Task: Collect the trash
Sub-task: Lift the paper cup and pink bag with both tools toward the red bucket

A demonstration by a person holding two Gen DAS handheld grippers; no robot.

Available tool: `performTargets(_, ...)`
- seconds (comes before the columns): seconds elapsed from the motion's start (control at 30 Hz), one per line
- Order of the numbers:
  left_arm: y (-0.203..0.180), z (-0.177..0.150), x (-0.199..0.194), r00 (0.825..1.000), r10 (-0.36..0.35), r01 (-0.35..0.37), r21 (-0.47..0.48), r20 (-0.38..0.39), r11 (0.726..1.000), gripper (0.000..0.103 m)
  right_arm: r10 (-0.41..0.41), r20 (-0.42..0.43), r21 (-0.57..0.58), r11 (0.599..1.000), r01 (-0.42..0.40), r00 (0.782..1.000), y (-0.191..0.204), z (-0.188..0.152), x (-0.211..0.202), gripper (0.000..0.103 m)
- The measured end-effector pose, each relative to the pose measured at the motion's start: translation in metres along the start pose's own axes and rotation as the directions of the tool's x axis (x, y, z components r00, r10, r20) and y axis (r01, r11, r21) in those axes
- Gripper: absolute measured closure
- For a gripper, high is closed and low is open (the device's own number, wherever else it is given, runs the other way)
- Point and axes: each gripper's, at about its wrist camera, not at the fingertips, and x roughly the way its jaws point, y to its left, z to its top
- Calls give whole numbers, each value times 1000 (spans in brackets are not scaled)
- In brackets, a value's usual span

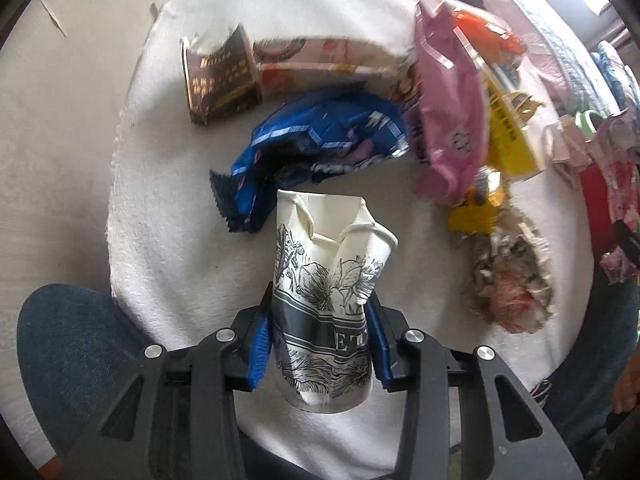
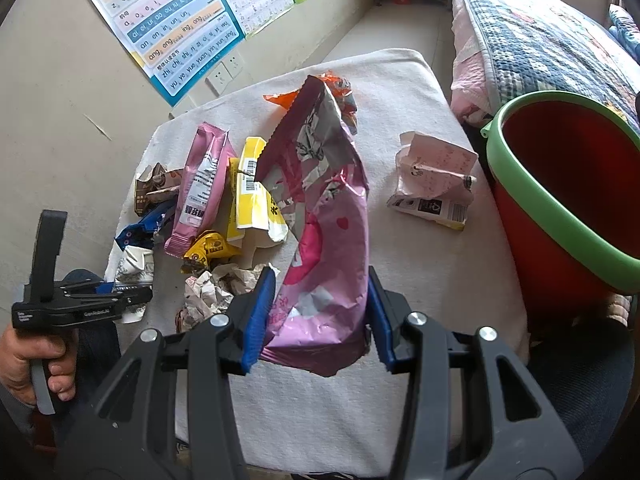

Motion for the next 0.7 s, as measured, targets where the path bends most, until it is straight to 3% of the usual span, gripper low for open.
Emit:
performTargets(0.43, -41, 11, -76, 985, -74, 60, 91, 156, 994, 65, 4, 35, 4, 1000, -4, 999, 1, 5, -14, 59)
performTargets(0.7, -85, 30, -88, 972, -122, 92, 149, 200, 984, 65, -9, 79, 25, 1000, 7, 997, -6, 13, -31, 60)
